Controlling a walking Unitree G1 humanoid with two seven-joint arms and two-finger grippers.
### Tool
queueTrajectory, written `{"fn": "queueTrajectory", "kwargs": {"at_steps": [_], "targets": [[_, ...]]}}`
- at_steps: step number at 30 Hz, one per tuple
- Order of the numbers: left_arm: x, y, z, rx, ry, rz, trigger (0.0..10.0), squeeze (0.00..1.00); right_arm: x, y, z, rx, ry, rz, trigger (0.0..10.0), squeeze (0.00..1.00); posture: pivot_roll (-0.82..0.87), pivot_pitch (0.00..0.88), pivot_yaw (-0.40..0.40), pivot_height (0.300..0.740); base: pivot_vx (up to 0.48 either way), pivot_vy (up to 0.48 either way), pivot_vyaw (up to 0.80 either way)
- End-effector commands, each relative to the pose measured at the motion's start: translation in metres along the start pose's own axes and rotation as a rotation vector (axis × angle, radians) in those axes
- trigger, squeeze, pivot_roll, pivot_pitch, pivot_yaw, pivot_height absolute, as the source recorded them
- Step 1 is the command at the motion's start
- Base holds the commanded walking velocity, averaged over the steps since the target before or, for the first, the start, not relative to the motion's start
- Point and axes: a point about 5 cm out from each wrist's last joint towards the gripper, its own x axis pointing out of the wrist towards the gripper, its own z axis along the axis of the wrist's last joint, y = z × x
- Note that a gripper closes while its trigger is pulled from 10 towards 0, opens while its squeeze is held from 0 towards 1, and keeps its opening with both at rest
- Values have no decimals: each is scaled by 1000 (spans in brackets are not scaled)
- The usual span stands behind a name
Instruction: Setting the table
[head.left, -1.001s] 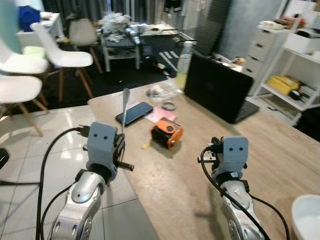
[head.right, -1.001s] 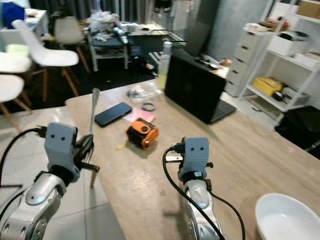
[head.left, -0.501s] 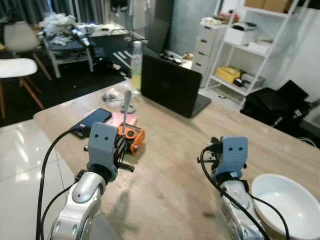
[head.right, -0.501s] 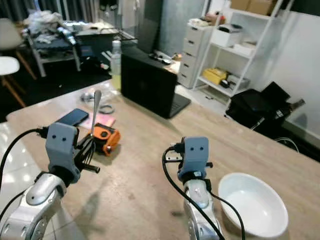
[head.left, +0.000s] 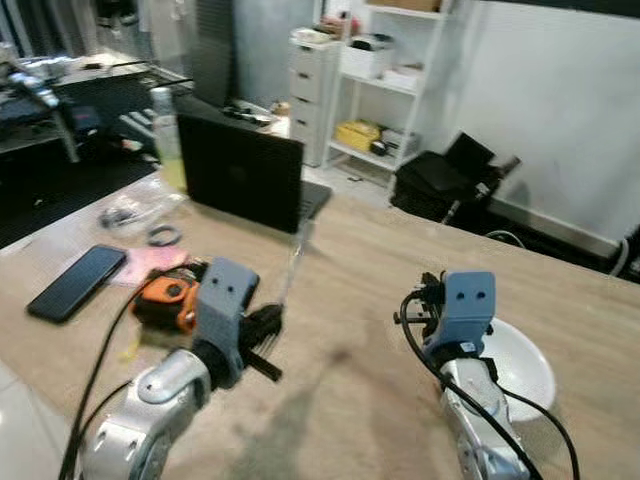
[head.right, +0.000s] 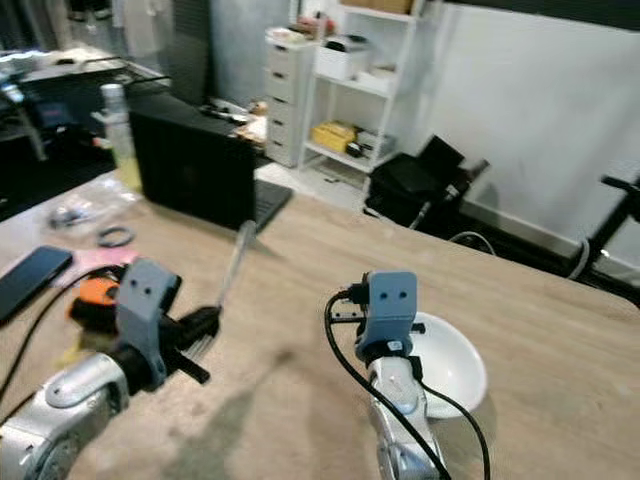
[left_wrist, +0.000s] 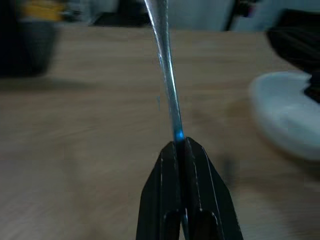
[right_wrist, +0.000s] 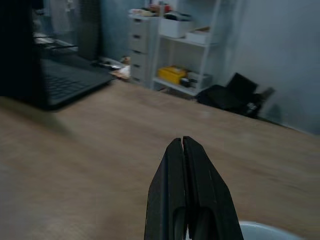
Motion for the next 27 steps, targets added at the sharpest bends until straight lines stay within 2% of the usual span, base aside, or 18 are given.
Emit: {"fn": "queueTrajectory", "kwargs": {"at_steps": [1,8,11,15,16,17,18,19,24,27], "targets": [[7,-1,1,-22,11,1,10000,0,-1,-2,-1,0,8,-10,10000,0,71,43,14,740,0,0,-800],[15,-4,1,-48,44,-4,10000,0,-1,-3,1,-5,6,-13,10000,0,64,44,19,740,0,0,-800],[16,-4,-11,-78,119,48,10000,0,-1,-6,4,-9,1,-24,10000,0,60,45,26,740,0,0,-800],[14,-1,-21,-86,166,118,10000,0,0,-8,7,-11,-11,-34,10000,0,63,46,26,740,0,0,-800],[10,5,-27,-69,194,217,10000,0,2,-10,13,-12,-33,-46,10000,0,65,47,26,740,0,0,0],[10,5,-27,-69,194,217,10000,0,2,-10,13,-12,-33,-46,10000,0,65,47,26,740,0,0,0],[7,10,-31,-64,216,299,10000,0,5,-11,21,-13,-57,-51,10000,0,70,48,25,740,0,0,0],[5,12,-33,-59,229,331,10000,0,6,-10,25,-12,-68,-51,10000,0,70,48,25,740,0,0,0],[2,8,-34,-62,245,374,10000,0,14,-7,38,-6,-101,-33,10000,0,74,53,18,740,0,0,0],[4,4,-31,-41,241,377,10000,0,17,-2,38,-4,-90,-1,10000,0,74,56,17,740,0,0,0]]}}
